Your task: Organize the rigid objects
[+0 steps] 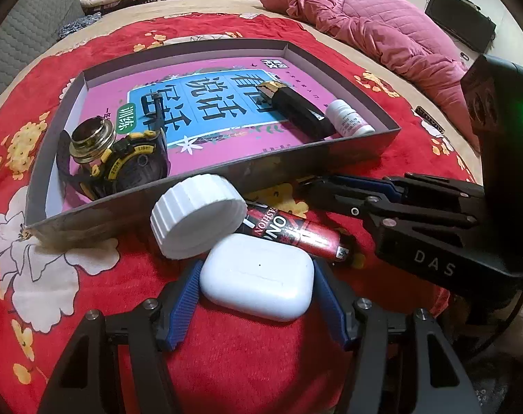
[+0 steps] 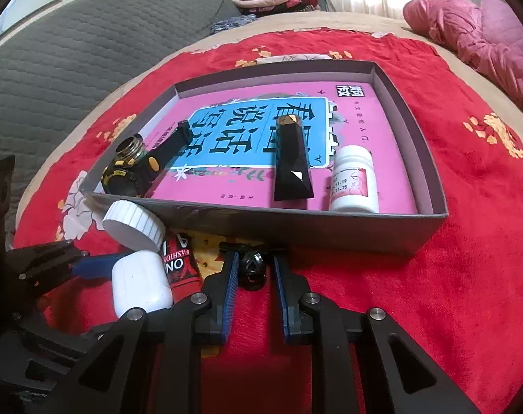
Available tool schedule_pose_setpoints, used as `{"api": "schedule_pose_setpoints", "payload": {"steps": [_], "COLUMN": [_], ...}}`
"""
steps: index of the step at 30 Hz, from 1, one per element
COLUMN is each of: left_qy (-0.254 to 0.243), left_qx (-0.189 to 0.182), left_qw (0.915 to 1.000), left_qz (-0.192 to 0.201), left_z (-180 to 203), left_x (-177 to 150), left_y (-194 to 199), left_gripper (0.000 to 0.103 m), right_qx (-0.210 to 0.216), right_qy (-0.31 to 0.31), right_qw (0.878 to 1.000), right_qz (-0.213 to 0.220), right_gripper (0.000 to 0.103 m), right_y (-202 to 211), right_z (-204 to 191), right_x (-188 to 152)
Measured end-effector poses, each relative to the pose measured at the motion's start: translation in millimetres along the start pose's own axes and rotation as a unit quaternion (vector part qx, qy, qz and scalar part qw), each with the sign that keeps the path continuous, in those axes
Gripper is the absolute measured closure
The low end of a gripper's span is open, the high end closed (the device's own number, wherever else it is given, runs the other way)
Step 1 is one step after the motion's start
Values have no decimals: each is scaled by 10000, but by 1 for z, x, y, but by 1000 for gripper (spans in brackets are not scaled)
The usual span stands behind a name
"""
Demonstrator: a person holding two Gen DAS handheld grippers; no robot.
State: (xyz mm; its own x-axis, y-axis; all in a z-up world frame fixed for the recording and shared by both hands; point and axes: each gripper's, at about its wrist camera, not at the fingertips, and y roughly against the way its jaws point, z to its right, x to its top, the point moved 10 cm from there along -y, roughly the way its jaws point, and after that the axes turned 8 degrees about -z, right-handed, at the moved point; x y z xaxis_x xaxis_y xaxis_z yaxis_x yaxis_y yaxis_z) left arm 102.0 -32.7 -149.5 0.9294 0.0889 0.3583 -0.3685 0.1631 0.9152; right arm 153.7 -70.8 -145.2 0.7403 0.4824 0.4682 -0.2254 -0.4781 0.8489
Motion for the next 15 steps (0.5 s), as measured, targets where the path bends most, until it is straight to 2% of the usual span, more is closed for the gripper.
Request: {"api": "schedule_pose_setpoints", "payload": {"steps": [15], "left_qy": [18], "left_qx": [-226], "left_qw": [9997], "left_qz": [-3], "left_z": [-1], "left_x": [1], "left_y": [5], "left_gripper": [41], "right_qx": [132], "right_qy": [-160], "right_qw": [9998], "right_qz": [83], "right_gripper": [84], "right_y": [1], "right_z": [2], "right_x": [-1]}}
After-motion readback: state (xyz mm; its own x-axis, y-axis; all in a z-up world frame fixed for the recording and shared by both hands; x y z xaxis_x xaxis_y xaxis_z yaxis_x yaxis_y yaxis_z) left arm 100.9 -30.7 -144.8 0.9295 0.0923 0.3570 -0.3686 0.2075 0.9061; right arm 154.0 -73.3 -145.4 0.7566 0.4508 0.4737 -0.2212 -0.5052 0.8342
